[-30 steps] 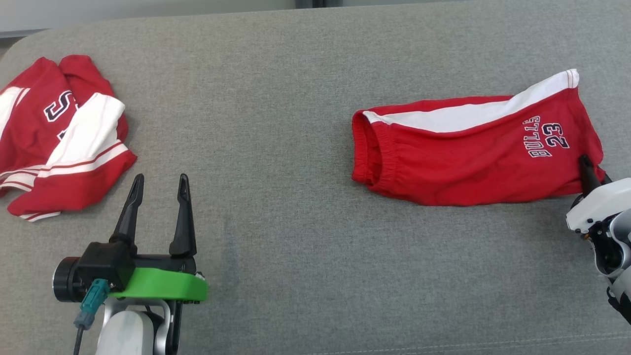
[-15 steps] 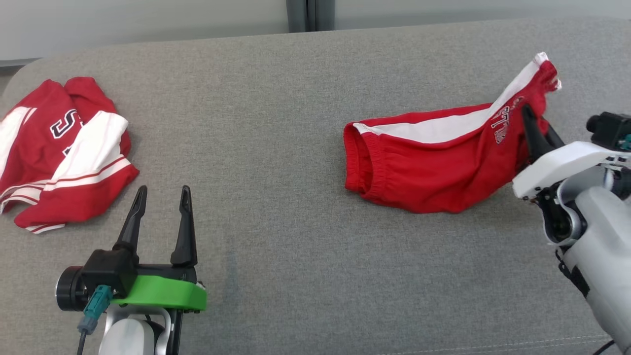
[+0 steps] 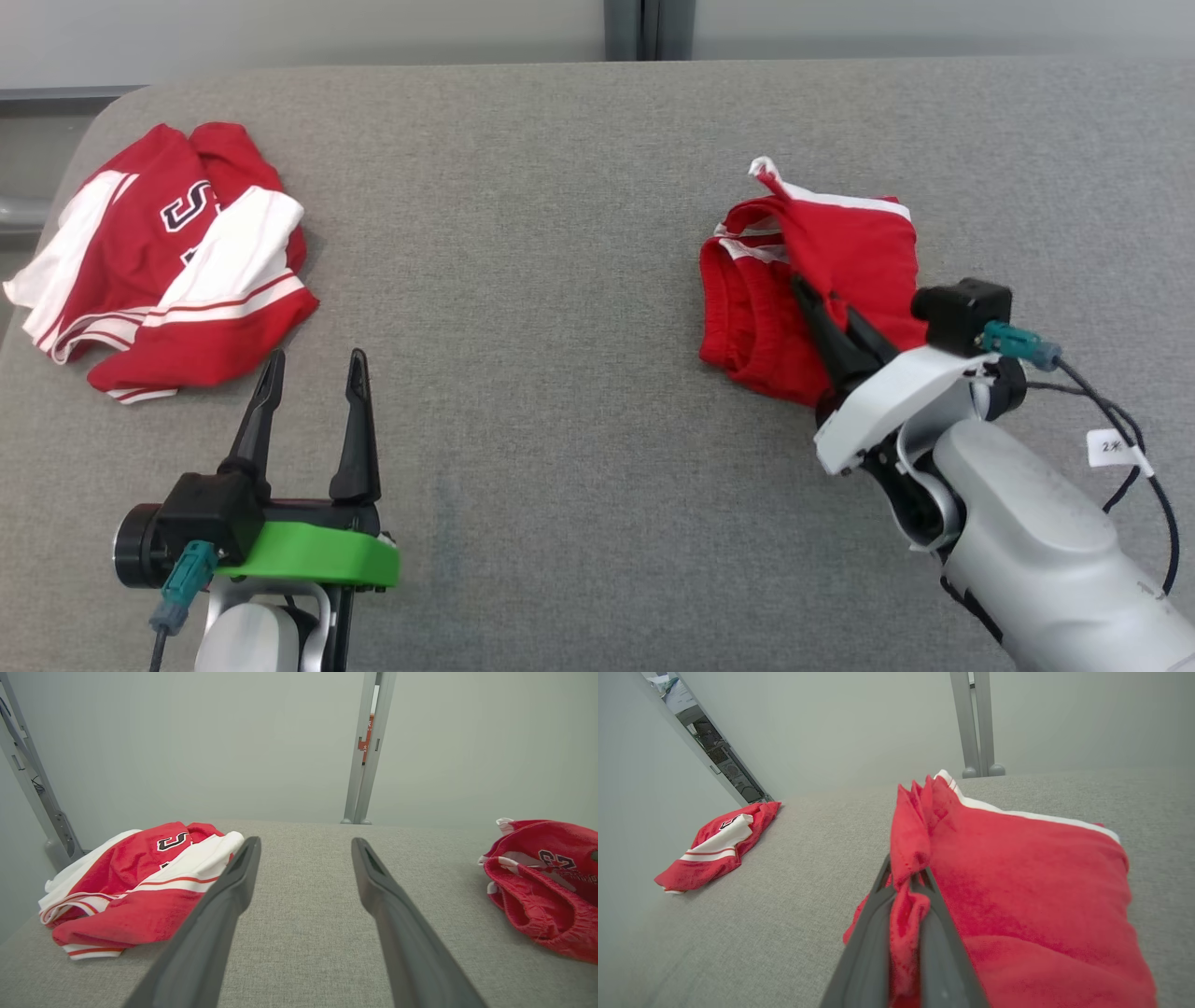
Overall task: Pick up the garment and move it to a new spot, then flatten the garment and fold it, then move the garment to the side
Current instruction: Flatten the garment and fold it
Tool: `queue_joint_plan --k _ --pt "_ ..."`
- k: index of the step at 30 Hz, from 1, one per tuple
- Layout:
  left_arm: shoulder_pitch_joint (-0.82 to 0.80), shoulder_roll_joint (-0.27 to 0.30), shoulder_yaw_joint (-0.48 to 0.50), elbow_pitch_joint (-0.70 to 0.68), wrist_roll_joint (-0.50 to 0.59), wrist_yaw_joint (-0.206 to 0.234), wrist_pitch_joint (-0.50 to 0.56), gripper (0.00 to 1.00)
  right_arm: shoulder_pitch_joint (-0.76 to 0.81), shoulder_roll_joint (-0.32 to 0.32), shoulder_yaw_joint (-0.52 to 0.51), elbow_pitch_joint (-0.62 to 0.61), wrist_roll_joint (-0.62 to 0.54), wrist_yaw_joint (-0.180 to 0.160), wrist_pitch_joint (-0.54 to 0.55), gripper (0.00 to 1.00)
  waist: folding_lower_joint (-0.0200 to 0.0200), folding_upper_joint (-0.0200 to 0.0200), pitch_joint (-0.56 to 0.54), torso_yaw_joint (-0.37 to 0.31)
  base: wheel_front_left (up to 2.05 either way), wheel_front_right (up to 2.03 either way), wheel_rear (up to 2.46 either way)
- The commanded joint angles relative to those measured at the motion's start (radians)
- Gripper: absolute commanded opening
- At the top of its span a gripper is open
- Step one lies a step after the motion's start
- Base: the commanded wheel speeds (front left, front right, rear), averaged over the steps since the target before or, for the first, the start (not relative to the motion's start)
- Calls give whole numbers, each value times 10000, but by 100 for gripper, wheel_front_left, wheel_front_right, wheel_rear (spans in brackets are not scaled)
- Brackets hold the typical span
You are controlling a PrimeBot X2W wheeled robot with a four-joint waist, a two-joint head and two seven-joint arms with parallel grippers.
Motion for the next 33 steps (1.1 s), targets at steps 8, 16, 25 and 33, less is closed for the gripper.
queue_joint_plan --k 8,16,25,33 --pt "262 17 -143 -45 -183 174 7 100 800 324 513 139 -387 1 -76 60 0 0 22 349 0 0 0" --pt "255 17 -113 -9 -138 182 7 100 1097 -22 -699 -764 -635 1 -79 100 0 0 -15 144 0 0 0" --pt "101 17 -300 25 -98 109 7 100 1646 -479 -2920 -970 -1463 1 -78 100 0 0 56 170 0 0 0" --pt "-143 17 -551 127 -133 77 7 100 1583 -183 -3381 146 -2172 1 -79 0 0 0 259 484 0 0 0"
